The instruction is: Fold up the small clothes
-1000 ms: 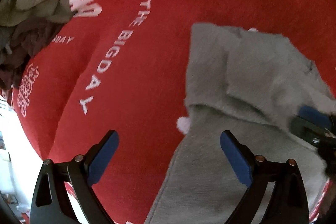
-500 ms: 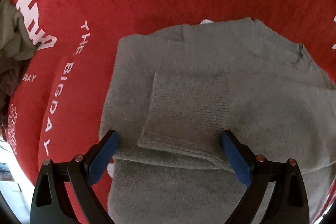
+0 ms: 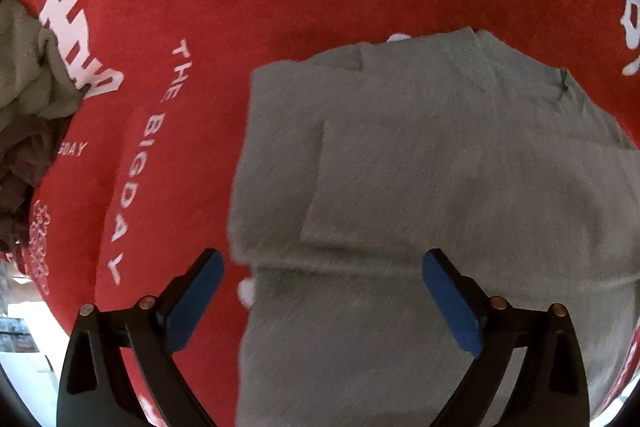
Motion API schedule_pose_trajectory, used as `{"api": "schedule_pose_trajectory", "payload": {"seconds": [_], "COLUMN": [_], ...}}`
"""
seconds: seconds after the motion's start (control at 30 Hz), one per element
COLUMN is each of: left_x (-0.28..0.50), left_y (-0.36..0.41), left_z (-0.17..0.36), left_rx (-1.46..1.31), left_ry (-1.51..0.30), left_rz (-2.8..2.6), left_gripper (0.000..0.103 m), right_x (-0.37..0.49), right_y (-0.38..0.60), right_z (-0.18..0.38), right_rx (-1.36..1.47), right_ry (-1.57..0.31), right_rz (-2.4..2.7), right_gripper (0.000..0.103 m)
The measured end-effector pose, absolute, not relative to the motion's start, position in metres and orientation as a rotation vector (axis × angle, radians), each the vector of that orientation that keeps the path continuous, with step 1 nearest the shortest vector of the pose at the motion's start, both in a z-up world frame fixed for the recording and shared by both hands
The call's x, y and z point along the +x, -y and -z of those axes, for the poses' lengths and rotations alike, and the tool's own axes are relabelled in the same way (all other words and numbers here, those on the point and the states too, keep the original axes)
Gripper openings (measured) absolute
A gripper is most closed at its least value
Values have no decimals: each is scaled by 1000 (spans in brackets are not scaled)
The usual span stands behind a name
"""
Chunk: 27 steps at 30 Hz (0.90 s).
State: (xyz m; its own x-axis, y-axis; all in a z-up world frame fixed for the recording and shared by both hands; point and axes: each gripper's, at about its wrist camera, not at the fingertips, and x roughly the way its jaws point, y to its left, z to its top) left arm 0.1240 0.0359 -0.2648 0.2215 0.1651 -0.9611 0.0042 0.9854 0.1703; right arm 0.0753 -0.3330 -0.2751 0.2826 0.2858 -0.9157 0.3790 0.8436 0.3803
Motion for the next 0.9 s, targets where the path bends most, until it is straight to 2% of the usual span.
{"api": "schedule_pose_trajectory", "payload": {"seconds": [0.13,0.2,0.23,0.3,0.9], "left_x": [105,96,92,83,37], "left_y": [-43,-42,-41,-38,-26], "left_z": [258,257,257,255,246], "left_rx": [146,158,164,172,142], "left_ry": [-1389,-1413,-1423,-1436,-1542], "left_rz": [-101,-88,-82,-68,29], "left_gripper": [100,100,100,100,100], "right_x": [56,46,42,35,-11], "right_y": [348,342,335,321,207], "right_z": [254,248,246,241,231], "right_rx": [598,594,589,577,486], "right_ry": [-1310,-1322,-1330,-1339,-1469], "right_rz": [54,39,31,9,-152], "right_gripper": [12,22,36,53,59]}}
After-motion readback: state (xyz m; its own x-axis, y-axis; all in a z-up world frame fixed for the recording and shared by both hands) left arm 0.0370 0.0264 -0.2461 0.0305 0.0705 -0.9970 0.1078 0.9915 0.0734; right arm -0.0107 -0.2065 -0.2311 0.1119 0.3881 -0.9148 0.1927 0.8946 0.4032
